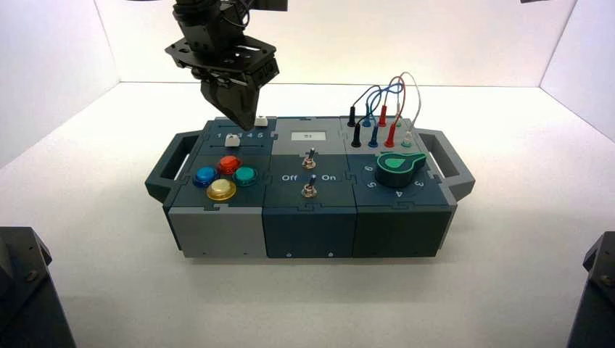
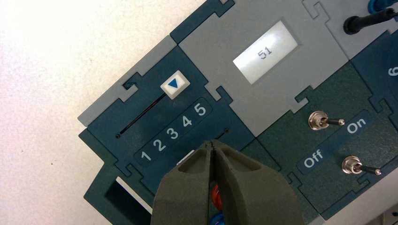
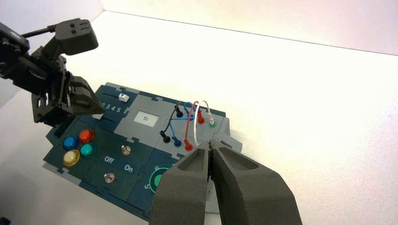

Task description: Move the bottom slider to position 2.

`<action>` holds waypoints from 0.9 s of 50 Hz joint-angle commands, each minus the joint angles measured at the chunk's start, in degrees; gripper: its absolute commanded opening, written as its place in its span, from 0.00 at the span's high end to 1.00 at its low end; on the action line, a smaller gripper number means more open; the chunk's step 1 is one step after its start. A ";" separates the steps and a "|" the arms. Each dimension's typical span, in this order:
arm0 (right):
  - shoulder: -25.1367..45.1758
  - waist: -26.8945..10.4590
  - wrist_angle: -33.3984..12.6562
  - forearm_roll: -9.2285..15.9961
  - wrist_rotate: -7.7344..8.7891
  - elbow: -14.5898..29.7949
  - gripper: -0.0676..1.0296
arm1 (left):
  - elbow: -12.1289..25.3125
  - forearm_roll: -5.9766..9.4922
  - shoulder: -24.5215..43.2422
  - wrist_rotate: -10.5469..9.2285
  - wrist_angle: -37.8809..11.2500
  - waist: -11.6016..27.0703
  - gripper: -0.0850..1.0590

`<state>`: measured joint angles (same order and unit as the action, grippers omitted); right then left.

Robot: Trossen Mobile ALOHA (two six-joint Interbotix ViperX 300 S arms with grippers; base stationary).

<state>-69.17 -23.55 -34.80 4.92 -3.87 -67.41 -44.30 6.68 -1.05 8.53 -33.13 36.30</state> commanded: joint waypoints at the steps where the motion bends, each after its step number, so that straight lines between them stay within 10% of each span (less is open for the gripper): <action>1: 0.70 -0.18 0.53 0.00 -0.09 1.85 0.96 | 1.23 -0.18 -0.35 0.44 0.26 0.18 0.95; 45: 0.62 -0.18 0.44 0.00 -0.18 1.85 0.96 | 1.05 -0.97 1.41 0.70 0.35 -2.02 0.95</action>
<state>-69.26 -23.55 -34.72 4.83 -3.96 -67.41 -44.21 5.89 1.05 8.88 -32.96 34.89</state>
